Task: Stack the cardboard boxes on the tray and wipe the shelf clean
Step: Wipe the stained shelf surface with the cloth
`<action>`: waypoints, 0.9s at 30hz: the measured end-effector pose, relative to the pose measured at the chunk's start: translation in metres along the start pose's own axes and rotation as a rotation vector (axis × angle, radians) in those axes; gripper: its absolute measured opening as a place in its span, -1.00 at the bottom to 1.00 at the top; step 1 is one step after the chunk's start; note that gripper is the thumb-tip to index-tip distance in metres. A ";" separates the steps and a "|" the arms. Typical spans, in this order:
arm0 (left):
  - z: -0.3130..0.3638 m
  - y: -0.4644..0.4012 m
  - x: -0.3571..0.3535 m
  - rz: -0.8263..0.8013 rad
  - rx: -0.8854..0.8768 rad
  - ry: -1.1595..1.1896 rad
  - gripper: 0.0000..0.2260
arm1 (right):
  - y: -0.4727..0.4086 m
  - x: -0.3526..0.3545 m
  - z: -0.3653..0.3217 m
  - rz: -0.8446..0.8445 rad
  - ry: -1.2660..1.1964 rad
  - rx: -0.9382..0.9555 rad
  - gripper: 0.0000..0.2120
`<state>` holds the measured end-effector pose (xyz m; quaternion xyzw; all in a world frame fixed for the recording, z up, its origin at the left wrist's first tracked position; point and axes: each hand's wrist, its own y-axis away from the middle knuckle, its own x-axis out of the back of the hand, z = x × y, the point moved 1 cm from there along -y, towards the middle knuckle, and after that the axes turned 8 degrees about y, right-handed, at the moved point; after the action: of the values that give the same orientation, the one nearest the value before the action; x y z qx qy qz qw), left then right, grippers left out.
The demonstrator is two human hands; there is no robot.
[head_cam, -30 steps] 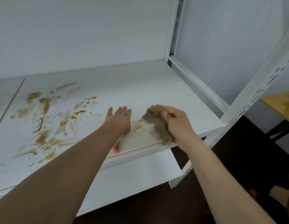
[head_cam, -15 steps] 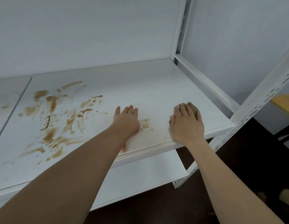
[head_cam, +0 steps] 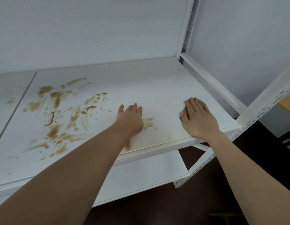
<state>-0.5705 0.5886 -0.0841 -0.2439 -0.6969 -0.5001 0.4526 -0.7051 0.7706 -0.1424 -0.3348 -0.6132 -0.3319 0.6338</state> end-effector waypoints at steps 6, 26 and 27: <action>-0.002 0.000 0.000 -0.004 -0.008 -0.014 -0.24 | 0.005 -0.002 0.047 0.047 0.008 -0.335 -0.29; -0.030 0.013 -0.013 0.105 -0.028 0.147 -0.13 | 0.057 -0.001 -0.058 0.097 0.016 0.246 -0.44; -0.033 0.017 -0.015 0.117 -0.033 0.161 -0.09 | 0.053 0.001 -0.046 0.069 0.013 0.200 -0.44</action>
<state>-0.5371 0.5670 -0.0864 -0.2505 -0.6347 -0.5021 0.5313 -0.6354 0.7613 -0.1436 -0.2887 -0.6272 -0.2491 0.6792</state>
